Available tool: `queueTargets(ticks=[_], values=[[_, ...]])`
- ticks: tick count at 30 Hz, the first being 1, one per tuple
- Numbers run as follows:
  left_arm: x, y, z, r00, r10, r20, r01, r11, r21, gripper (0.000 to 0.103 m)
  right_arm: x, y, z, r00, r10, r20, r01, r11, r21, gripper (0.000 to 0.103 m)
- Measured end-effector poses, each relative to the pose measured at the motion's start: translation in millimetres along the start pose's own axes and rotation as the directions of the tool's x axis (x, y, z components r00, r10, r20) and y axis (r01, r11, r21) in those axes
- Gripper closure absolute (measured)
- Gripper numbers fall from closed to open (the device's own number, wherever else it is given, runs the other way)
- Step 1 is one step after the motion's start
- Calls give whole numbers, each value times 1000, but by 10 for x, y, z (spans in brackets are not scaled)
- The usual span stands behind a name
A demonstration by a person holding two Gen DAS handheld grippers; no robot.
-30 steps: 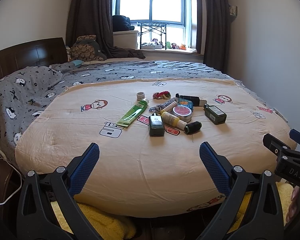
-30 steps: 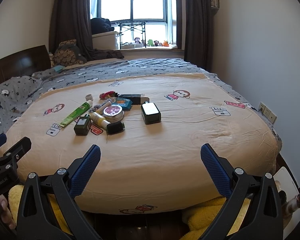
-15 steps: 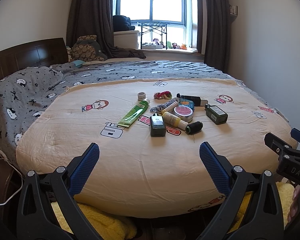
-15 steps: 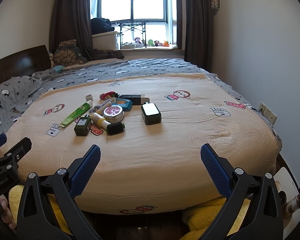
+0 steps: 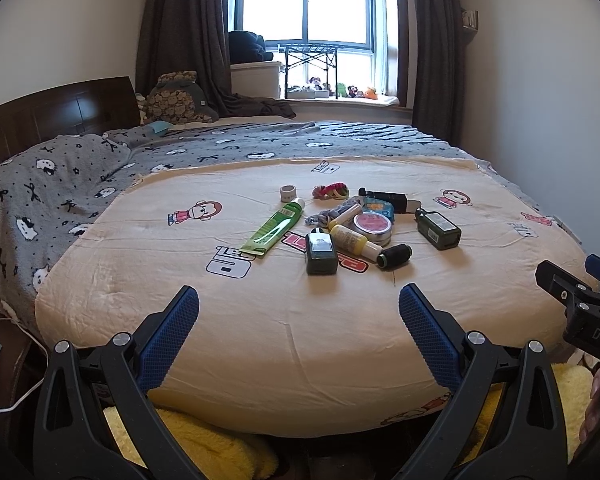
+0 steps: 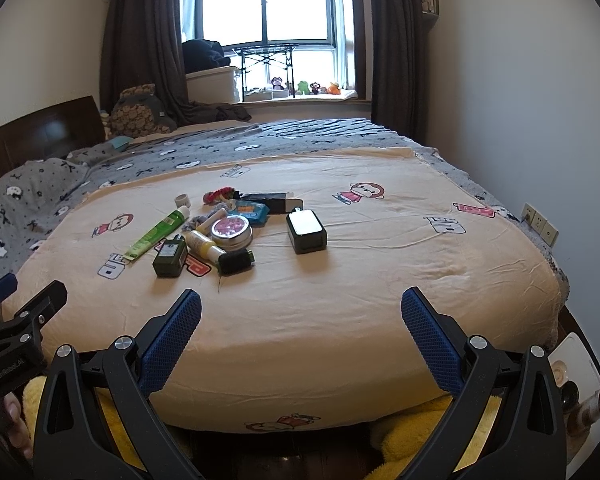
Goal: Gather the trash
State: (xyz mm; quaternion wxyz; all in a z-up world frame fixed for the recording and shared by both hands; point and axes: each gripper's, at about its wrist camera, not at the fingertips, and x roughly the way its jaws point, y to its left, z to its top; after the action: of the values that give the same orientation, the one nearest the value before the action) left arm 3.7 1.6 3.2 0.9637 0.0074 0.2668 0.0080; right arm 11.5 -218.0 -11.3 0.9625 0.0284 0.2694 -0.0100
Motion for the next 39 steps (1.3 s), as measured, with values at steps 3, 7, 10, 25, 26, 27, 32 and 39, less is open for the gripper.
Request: queueTargets(ticks=[3, 7, 10, 25, 26, 27, 32, 39], values=[[23, 10, -14, 1000, -1, -2, 1, 1000, 1, 8, 41, -24, -9, 1000, 12, 0, -12, 1000, 10, 3], [92, 33, -33, 1000, -12, -4, 12, 1000, -6, 8, 128, -17, -34, 1000, -2, 21, 2, 1000, -17, 3], [206, 62, -54, 1000, -15, -5, 15, 1000, -3, 8, 236, -8, -60, 999, -5, 35, 6, 999, -41, 3], [1150, 312, -18, 994, -8, -106, 8, 1000, -5, 8, 1698, 346, -74, 967, 189, -168, -199, 979, -45, 6], [1212, 324, -19, 993, -4, -114, 4, 1000, -1, 8, 1776, 385, -69, 966, 187, -178, -198, 979, -48, 6], [1264, 339, -20, 993, -1, -121, 2, 1000, 9, 9, 1853, 414, -64, 964, 189, -188, -201, 978, -47, 8], [1466, 369, -9, 990, 14, -144, -6, 998, 54, 10, 2134, 576, -47, 942, 229, -246, -255, 964, -78, 18], [1652, 318, 33, 984, -18, -176, 30, 997, 66, 13, 2305, 668, -22, 939, 230, -255, -269, 955, -128, 47]])
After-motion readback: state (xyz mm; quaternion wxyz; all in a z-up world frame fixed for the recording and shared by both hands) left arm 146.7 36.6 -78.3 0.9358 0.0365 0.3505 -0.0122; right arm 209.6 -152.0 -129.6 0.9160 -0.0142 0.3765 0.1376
